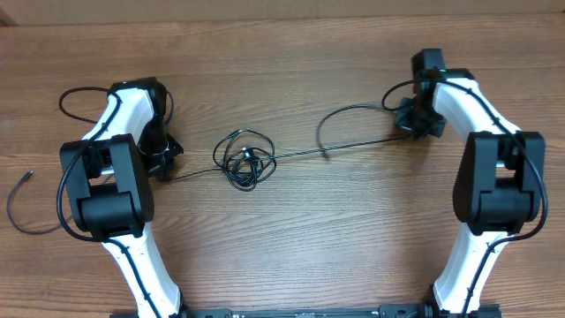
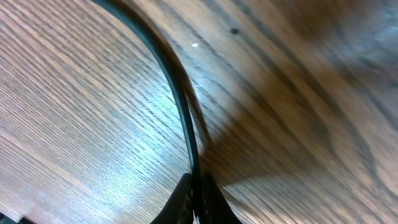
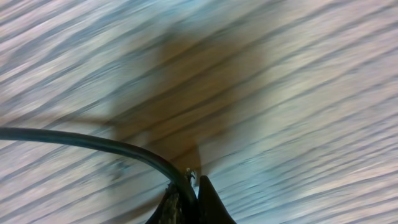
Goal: Untangle cables
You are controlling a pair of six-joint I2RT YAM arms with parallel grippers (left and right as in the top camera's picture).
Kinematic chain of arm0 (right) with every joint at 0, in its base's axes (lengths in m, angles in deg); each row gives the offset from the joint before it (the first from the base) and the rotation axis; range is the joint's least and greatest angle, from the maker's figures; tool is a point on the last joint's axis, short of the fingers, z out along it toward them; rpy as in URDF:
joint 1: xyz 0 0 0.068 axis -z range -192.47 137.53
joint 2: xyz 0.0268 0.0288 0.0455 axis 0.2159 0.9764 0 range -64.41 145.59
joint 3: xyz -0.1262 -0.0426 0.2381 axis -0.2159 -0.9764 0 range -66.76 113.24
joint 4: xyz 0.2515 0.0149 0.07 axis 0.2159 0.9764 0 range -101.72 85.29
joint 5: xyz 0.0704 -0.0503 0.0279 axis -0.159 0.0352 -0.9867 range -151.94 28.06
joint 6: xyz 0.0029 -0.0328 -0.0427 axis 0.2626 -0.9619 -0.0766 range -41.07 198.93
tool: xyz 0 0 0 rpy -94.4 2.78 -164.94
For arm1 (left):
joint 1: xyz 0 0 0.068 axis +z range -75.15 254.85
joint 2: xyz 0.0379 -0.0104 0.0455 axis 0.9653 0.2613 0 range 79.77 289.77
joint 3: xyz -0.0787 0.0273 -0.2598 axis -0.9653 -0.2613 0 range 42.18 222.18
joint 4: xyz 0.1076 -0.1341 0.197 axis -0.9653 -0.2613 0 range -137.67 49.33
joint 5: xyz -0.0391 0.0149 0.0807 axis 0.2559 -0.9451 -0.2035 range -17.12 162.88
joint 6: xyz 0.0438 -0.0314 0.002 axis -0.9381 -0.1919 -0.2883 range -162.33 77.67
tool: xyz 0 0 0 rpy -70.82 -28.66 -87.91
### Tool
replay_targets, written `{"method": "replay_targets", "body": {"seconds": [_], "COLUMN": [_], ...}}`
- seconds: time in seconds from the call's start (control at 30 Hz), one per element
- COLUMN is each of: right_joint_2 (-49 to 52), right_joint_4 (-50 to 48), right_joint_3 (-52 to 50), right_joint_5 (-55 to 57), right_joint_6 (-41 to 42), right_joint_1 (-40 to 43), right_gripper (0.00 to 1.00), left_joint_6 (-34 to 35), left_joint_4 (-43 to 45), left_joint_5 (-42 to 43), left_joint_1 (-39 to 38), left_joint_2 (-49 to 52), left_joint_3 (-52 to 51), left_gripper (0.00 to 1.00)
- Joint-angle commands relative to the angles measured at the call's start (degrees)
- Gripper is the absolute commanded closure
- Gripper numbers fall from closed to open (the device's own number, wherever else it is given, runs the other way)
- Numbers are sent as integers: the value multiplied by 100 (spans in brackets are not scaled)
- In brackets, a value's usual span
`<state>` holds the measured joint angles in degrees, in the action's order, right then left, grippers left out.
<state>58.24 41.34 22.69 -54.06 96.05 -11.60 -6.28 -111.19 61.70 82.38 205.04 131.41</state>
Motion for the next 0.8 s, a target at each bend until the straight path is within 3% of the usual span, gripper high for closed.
{"method": "replay_targets", "body": {"seconds": [0.0,0.77], "right_joint_2": [72,76], "right_joint_4": [-114,-243], "right_joint_3": [13,11], "right_joint_5": [774,706], "right_joint_6": [-111,275], "right_joint_1": [623,1963], "right_gripper": [96,96], "left_joint_6": [168,339], "left_joint_4": [28,118], "left_joint_5": [-828,-713], "left_joint_1": [424,1196], "left_joint_2": [149,149], "left_joint_3": [-166,-280], "left_gripper": [96,96]}}
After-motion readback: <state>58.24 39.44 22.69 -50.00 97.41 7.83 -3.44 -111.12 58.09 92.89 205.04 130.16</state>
